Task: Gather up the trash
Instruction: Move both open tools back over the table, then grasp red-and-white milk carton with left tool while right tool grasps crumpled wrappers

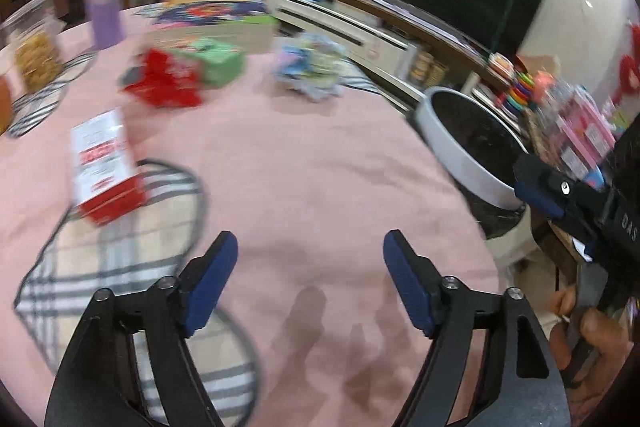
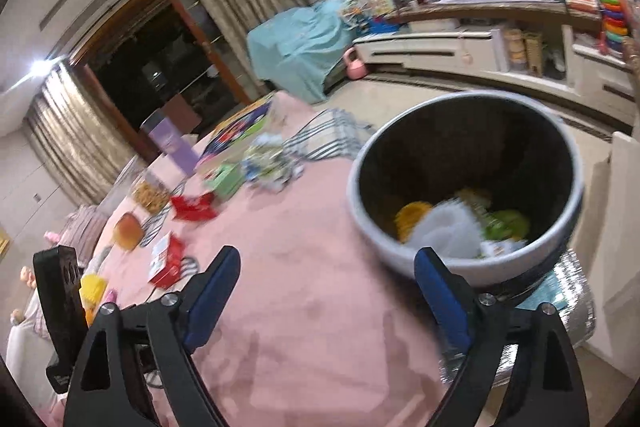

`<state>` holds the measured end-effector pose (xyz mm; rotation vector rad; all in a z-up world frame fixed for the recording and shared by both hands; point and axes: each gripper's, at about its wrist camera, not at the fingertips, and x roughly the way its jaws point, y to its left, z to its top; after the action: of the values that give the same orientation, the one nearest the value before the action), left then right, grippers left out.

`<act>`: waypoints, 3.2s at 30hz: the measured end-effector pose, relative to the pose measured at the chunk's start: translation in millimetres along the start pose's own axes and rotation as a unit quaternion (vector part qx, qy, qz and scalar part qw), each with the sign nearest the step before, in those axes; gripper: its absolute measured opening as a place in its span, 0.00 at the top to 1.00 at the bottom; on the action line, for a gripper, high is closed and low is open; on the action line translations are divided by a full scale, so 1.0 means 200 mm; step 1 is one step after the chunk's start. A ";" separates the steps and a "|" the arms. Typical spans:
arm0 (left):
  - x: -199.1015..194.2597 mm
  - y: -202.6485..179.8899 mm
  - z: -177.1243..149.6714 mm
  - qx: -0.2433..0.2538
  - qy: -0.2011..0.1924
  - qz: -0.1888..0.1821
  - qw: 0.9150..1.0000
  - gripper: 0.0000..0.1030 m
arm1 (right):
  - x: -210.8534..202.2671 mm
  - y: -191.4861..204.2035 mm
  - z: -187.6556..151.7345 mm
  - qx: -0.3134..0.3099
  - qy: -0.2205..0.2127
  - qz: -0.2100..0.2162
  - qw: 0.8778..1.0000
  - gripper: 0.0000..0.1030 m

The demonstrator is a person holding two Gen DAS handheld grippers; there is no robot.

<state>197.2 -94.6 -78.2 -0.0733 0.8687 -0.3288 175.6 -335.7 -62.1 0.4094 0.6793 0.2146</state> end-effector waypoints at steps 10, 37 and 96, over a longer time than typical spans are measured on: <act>-0.12 0.40 -0.14 -0.076 -0.009 0.060 0.995 0.22 | 0.14 0.25 -0.10 -0.043 0.033 0.030 0.998 0.05; 0.04 0.55 0.03 -0.120 -0.005 0.103 0.987 0.20 | 0.55 0.44 0.02 -0.079 0.057 0.024 0.995 0.05; 0.05 0.65 0.04 -0.069 0.010 0.130 0.989 0.30 | 1.09 0.33 0.46 -0.057 0.042 -0.043 0.997 0.31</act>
<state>241.8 25.2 -105.5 -0.0846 0.9083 -0.0239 396.5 -234.5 -91.4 0.2633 0.7615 0.1881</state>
